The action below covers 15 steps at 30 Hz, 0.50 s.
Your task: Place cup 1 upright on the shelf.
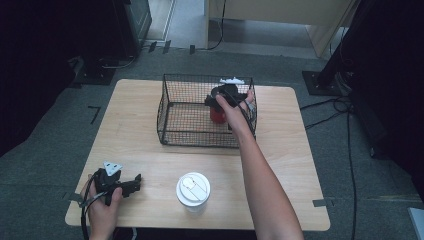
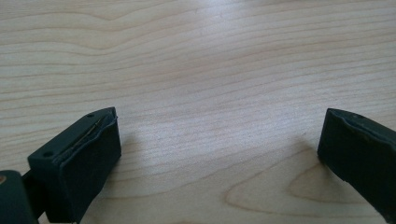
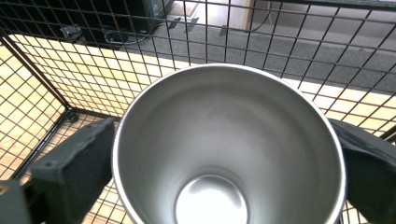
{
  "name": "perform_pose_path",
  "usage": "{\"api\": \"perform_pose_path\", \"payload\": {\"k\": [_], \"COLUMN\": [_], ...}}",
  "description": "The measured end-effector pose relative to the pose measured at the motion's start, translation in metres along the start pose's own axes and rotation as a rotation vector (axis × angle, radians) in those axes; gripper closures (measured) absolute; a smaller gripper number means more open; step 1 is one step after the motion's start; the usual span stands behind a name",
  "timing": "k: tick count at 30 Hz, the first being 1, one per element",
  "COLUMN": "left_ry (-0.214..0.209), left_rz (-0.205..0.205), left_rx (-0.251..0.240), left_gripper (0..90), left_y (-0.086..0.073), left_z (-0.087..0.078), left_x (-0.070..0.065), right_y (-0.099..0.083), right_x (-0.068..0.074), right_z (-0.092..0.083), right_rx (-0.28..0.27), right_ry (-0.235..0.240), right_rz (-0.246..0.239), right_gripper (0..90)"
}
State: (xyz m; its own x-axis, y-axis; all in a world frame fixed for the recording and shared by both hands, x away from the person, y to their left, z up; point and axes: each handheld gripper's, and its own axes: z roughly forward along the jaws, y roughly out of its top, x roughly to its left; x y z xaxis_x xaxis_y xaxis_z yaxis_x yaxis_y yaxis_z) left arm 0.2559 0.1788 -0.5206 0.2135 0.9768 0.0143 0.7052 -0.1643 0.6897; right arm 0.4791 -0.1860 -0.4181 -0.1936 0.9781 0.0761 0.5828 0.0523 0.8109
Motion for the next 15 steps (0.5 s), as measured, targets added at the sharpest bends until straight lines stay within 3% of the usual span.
{"api": "perform_pose_path", "payload": {"k": [10,15], "left_ry": [-0.002,-0.002], "left_rz": [0.002,0.002], "left_rx": [0.001,0.001], "left_gripper": [0.0,0.0], "left_y": [0.0001,0.0001], "left_z": [-0.0001,-0.0001], "left_x": [-0.0001,-0.0001], "right_y": [0.002,0.0032], "right_x": [0.0014,0.0017], "right_z": [-0.0065,-0.0105], "right_rx": [0.003,0.0], "right_ry": [0.002,-0.003], "right_rz": [0.014,-0.002], "right_gripper": [0.0,0.0]}}
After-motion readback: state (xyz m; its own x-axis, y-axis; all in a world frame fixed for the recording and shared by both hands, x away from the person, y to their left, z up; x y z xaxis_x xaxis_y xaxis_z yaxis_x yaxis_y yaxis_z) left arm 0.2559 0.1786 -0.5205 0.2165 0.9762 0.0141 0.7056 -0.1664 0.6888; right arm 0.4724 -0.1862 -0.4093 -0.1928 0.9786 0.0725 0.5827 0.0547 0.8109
